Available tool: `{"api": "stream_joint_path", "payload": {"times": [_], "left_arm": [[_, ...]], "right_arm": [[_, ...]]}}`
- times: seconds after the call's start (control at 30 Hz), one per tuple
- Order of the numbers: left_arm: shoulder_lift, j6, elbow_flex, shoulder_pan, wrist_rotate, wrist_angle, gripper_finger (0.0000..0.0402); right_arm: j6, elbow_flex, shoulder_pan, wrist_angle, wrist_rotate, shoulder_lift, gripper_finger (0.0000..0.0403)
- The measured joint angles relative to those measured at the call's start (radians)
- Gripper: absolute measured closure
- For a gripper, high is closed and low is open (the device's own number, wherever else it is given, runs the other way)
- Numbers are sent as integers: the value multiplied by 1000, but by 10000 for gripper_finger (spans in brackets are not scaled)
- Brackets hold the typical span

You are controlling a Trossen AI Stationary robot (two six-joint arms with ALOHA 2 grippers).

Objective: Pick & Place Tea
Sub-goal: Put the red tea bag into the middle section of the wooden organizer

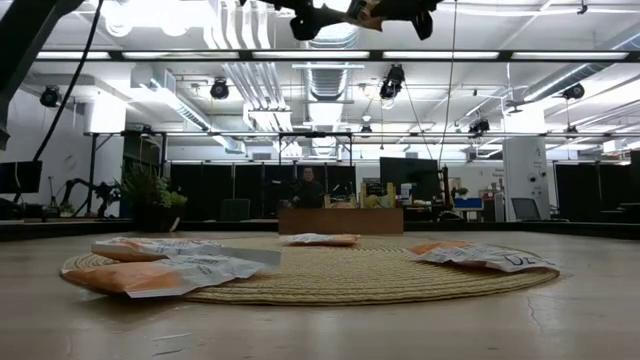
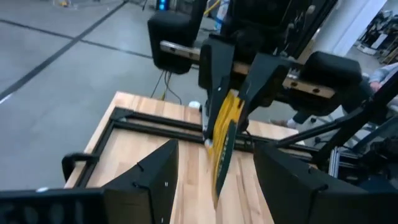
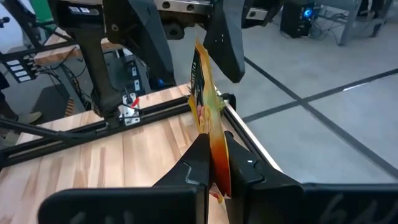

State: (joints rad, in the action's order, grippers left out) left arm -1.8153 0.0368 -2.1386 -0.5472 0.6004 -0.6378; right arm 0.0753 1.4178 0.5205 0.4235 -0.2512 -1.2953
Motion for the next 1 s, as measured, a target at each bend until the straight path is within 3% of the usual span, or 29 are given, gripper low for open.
{"api": "stream_joint_path", "payload": {"times": [0.63, 0.83, 1.0], "left_arm": [[-1, 25, 64, 22, 3, 114, 208], [-1, 25, 65, 22, 7, 114, 253], [-1, 24, 65, 22, 7, 114, 329]], "right_arm": [[19, 0, -1, -43, -17, 0, 387], [22, 0, -1, -36, -18, 0, 385], [21, 0, -1, -34, -18, 0, 382]]}}
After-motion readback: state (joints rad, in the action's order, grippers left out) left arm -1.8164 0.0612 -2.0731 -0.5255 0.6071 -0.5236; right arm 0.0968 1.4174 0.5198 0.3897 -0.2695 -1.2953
